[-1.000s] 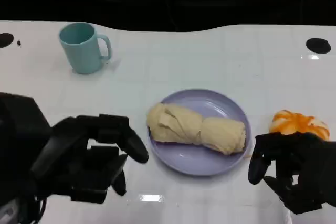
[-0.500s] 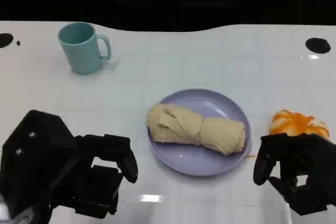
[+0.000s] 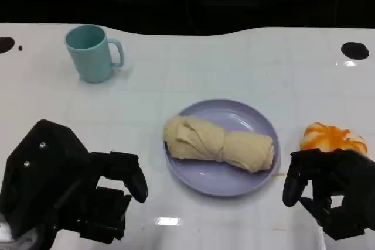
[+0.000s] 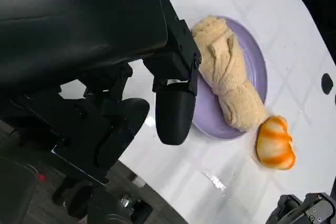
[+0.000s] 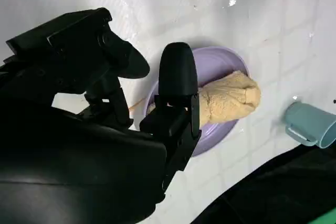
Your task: Grasp the towel on the left side of the plate with the left hand and place it into the plate.
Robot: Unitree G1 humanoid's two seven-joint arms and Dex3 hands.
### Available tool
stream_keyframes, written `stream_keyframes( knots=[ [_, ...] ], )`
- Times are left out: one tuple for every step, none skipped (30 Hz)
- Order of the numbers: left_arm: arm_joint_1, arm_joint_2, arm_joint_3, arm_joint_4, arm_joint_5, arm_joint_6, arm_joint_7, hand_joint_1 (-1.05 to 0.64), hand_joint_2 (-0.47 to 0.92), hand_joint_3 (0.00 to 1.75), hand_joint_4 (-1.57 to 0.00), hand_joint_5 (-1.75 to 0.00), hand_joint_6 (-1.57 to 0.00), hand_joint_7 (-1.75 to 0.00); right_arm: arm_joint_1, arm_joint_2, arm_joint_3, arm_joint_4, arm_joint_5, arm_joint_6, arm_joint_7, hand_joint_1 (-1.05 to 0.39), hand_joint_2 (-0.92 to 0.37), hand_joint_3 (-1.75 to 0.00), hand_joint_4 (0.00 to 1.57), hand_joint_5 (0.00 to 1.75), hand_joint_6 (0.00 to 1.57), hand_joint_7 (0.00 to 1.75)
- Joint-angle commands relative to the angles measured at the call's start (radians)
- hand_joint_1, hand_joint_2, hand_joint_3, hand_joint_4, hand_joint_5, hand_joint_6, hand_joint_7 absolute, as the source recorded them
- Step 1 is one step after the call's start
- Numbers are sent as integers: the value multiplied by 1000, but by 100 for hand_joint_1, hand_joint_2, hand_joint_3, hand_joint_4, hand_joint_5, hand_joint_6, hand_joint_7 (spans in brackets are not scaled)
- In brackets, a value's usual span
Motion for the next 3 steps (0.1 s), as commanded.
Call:
stream_keyframes(
  knots=[
    [-11,20,5,-8,5,12,16,1,45,142,-83,-175,-73,-164,-8,-9,-12,-1,6,-8,0,1,-58,-107,71,174,69,143],
    [-13,21,4,-7,7,14,18,1,45,142,-82,-175,-73,-163,-8,-8,-13,3,8,-13,0,1,-58,-107,71,173,69,143],
    [-14,21,3,-7,8,12,19,1,45,142,-82,-175,-73,-163,-9,-8,-13,6,8,-16,0,1,-58,-107,72,174,69,143]
  ],
)
